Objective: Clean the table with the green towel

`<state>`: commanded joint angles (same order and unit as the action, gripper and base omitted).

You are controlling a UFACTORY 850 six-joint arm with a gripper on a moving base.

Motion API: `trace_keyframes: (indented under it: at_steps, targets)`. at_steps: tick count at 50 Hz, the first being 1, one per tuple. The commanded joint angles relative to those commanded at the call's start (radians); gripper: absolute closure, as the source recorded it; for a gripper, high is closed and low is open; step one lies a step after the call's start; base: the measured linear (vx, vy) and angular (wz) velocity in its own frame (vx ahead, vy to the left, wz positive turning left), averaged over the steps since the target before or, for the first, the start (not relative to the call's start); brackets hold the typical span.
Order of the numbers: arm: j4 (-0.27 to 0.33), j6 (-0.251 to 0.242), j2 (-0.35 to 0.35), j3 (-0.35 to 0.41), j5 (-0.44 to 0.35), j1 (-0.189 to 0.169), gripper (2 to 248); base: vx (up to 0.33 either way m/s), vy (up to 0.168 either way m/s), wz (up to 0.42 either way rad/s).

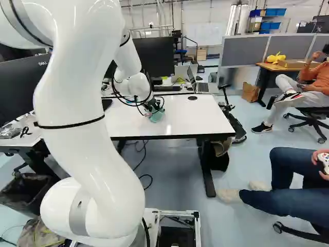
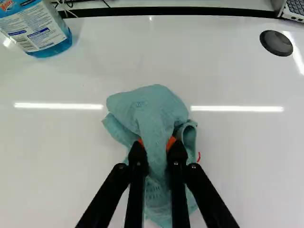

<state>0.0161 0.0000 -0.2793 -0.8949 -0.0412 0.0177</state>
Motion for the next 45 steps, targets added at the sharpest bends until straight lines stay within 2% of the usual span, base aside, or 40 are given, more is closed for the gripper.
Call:
trace_keyframes:
  at_steps: [9, 20, 39, 45]
  targets:
    - [0.0, 0.0, 0.036, 0.044, 0.0, -0.007, 194, 0.0, 0.0, 0.0]
    - [0.0, 0.0, 0.059, 0.071, 0.0, -0.037, 194, 0.0, 0.0, 0.0]
    - [0.0, 0.0, 0.052, 0.062, 0.0, -0.099, 194, 0.0, 0.0, 0.0]
    - [0.0, 0.0, 0.034, 0.041, 0.0, -0.109, 194, 0.0, 0.0, 0.0]
